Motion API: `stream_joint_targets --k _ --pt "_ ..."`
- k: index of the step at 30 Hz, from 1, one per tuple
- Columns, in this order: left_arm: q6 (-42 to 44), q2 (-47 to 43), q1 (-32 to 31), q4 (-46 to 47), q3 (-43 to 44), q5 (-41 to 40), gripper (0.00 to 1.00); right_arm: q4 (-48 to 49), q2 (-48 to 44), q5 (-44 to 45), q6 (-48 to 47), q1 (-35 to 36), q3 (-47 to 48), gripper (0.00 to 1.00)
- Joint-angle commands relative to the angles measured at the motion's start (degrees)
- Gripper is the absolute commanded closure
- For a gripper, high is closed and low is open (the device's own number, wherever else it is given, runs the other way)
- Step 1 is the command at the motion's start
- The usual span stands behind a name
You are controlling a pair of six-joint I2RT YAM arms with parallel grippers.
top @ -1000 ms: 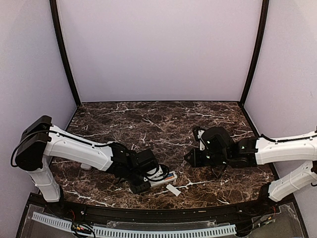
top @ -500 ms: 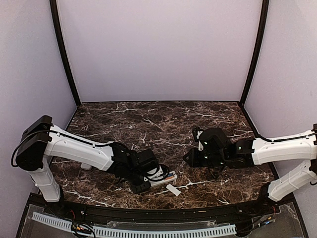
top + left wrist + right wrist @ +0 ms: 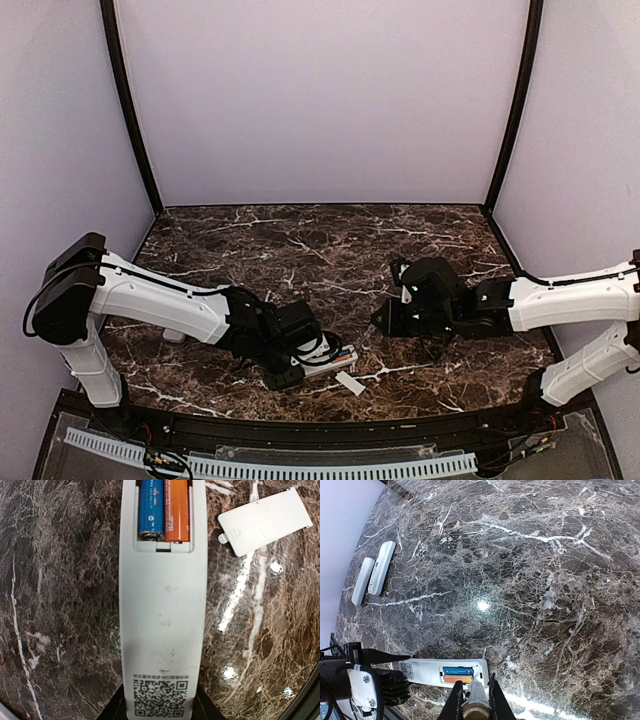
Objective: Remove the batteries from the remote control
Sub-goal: Remove the battery from the remote control without the battery cover.
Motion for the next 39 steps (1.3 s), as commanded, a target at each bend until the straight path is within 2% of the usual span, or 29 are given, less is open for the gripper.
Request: stream_joint_targets --k 1,25,39 --pt "-0.16 1.69 0.66 -0.49 0.63 -2.26 0.77 -3.90 0.56 -0.81 1.70 0.77 0.26 1.00" --pt "-0.16 2.04 0.66 -0.92 0.88 -2.55 0.78 -5.89 1.15 -0.62 6.28 0.84 0.86 1.00" --pt "-0.16 2.46 0.66 -1.13 1.17 -2.57 0.79 2.73 -2.89 -5.42 14.87 0.85 -2.18 1.00"
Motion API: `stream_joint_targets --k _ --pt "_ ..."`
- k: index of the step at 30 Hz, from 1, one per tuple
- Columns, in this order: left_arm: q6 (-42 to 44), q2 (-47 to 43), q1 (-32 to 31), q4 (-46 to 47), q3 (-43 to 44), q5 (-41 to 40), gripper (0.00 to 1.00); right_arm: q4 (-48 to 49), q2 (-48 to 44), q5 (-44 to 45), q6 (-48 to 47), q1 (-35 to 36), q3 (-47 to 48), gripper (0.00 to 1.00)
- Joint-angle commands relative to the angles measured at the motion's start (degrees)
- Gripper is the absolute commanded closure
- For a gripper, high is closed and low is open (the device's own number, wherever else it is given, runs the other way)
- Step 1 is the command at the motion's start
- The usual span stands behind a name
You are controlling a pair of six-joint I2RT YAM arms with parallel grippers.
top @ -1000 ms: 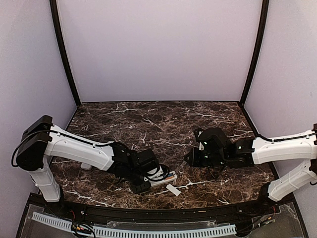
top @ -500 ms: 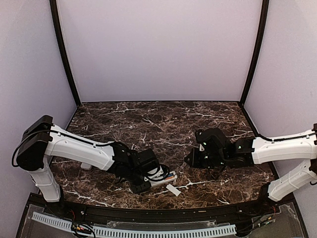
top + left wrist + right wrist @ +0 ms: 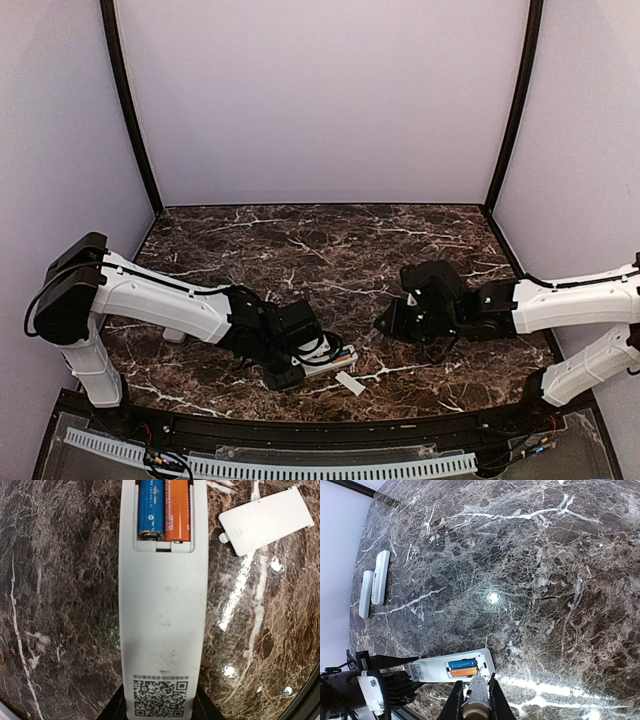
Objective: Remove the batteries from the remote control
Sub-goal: Remove the battery from the remote control without the battery cover.
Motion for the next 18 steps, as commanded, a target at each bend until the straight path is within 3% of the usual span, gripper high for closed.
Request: stream_joint_targets --k 1,18 --pt "-0.16 1.96 0.66 -0.23 0.41 -2.49 0.79 4.49 -2.17 -4.87 4.29 0.58 -1.28 1.00" --pt "-0.16 2.58 0.66 -0.71 0.75 -2.49 0.80 2.84 -7.36 -4.46 5.89 0.61 -2.02 1.00"
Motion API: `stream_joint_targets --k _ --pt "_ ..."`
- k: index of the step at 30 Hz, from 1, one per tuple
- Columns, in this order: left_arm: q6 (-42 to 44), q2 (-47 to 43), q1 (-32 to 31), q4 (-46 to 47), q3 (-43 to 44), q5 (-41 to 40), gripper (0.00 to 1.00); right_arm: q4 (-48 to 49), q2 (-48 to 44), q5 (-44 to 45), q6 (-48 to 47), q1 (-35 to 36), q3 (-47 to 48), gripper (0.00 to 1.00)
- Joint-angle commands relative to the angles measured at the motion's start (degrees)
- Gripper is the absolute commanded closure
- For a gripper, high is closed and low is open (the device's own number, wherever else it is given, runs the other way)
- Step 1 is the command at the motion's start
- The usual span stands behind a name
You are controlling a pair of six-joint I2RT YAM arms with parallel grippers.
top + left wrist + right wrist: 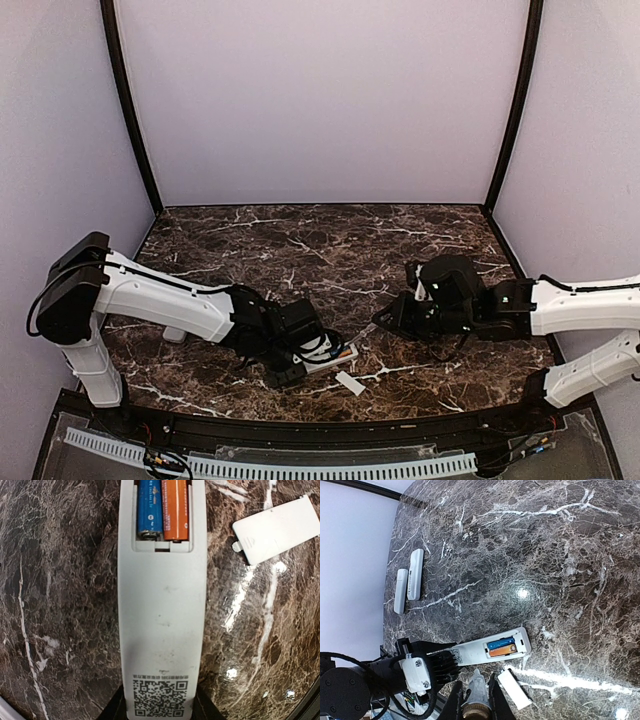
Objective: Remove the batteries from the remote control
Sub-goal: Remove the battery from the remote control without the battery cover.
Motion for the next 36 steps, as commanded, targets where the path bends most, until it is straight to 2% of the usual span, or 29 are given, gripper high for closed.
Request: stream_joint_targets --k 1,13,36 --pt "-0.14 1.87 0.53 -0.47 -0.17 -1.11 0.80 1.06 -1.17 -0.67 1.31 0.42 -0.76 1.00" --pt "-0.12 2.04 0.53 -0.64 -0.04 -1.10 0.80 -6.37 -1.44 5.09 0.62 0.36 0.20 1.00" --pt "-0.10 2.48 0.53 -0.88 0.32 -1.28 0.81 -2.01 3.54 5.05 -1.27 -2.17 -0.13 1.00"
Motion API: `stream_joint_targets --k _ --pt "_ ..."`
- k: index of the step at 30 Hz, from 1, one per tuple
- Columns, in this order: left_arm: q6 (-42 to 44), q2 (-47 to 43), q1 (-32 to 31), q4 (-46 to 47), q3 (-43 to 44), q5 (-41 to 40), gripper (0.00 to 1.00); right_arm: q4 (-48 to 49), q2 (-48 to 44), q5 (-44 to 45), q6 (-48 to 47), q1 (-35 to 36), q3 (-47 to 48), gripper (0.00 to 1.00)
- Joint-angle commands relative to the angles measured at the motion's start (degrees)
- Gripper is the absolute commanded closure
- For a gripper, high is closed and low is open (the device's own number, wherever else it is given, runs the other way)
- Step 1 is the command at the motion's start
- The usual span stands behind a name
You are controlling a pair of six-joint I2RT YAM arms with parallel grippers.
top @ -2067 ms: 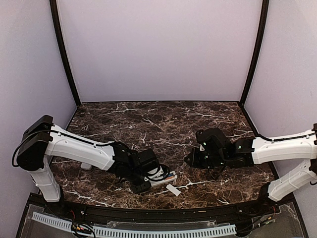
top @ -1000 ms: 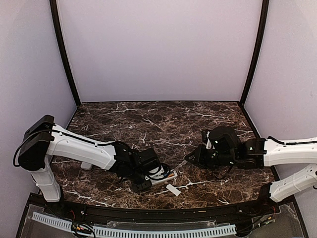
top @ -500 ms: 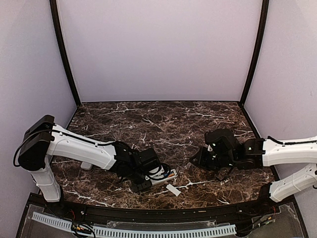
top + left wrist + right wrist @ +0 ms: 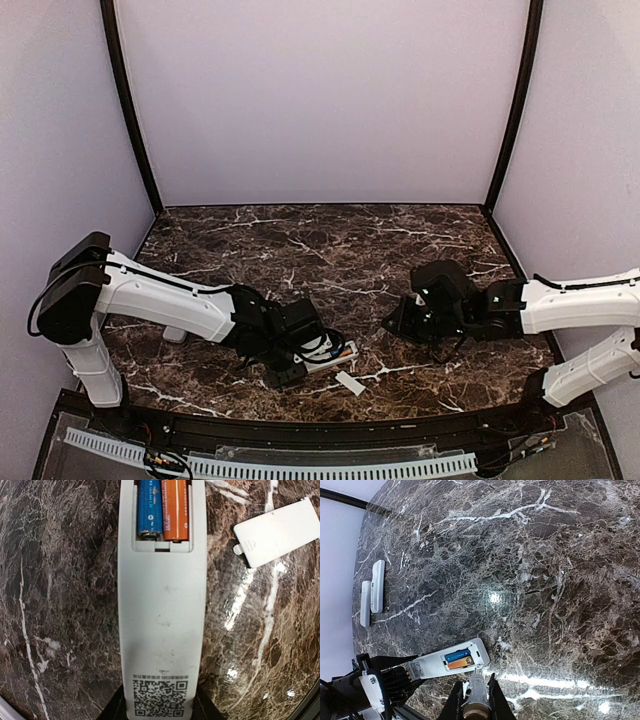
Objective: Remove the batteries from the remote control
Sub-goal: Remove the battery from the remote control without the battery cover.
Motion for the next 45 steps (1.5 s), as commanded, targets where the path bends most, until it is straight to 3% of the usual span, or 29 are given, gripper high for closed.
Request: stream_joint_targets --k 1,20,29,45 --pt "-0.14 2.18 0.53 -0.88 0.00 -1.02 0.81 2.57 0.54 0.30 -0.78 -0.81 -0.07 1.00" --pt "-0.10 2.44 0.53 -1.13 0.11 -1.22 0.81 5.61 3.43 -3.29 -0.29 -1.51 -0.68 1.00" --pt "-0.10 2.45 0.53 -1.18 0.15 -1.31 0.81 11.81 4.19 -7.41 2.23 -1.53 -2.01 1.00" --pt "-0.12 2.77 0.53 -1.66 0.41 -2.48 0.81 8.15 1.29 -9.85 4.86 1.97 0.17 1.00"
